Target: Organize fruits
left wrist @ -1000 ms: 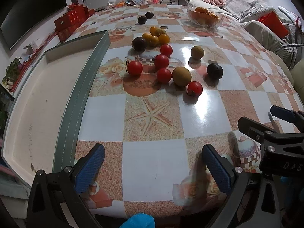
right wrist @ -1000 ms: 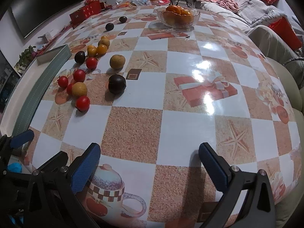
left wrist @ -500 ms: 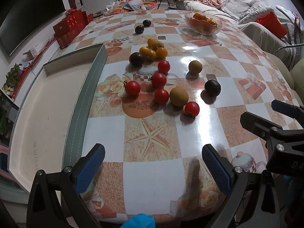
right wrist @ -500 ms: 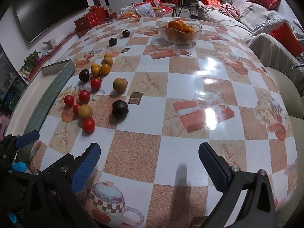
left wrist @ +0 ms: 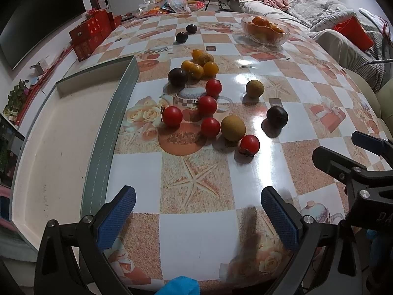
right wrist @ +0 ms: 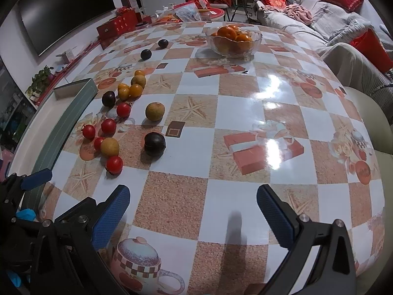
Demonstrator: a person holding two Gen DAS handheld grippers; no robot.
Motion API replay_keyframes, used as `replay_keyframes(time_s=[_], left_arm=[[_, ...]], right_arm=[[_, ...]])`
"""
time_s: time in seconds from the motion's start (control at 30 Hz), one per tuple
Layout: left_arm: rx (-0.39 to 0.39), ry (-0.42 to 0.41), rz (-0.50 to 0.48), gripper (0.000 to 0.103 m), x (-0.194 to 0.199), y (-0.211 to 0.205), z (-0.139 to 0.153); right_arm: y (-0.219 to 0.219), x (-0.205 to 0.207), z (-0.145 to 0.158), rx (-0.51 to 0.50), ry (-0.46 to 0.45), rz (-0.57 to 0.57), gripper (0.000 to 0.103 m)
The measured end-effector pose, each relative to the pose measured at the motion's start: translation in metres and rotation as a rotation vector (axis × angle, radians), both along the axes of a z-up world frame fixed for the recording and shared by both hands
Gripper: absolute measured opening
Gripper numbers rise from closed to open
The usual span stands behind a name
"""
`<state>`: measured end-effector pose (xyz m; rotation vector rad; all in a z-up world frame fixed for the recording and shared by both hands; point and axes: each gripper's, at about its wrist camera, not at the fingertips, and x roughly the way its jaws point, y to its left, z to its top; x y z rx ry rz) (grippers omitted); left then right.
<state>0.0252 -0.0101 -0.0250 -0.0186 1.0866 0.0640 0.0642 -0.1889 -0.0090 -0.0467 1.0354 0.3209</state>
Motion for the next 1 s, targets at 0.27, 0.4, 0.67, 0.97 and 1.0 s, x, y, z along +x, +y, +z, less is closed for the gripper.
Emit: replay_keyframes(time_s=[0.27, 0.4, 0.67, 0.97, 1.0], left_arm=[[0.005, 0.009, 0.019, 0.102, 0.001, 0.004, -0.004], [0.0, 0.013, 0.025, 0.102, 0.002, 0.005, -0.005], [0.007, 0.011, 0.03, 0.102, 0.002, 0.007, -0.007], [0.02, 0.016, 0.036, 0.102, 0.009, 0.009, -0.015], [0.014, 0.018, 0.038, 0.102, 0.009, 0.01, -0.016]], right_arm=[[0.0, -0.001, -0.001, 0.002, 0.002, 0.006, 0.103], [0.002, -0.002, -0.001, 0.002, -0.001, 0.011, 0.103], [0.003, -0.003, 0.0, -0.004, -0.004, 0.009, 0.103], [0.004, 0.004, -0.005, -0.016, -0.003, 0.024, 0.103], [0.005, 0.005, -0.007, -0.018, -0.004, 0.03, 0.103]])
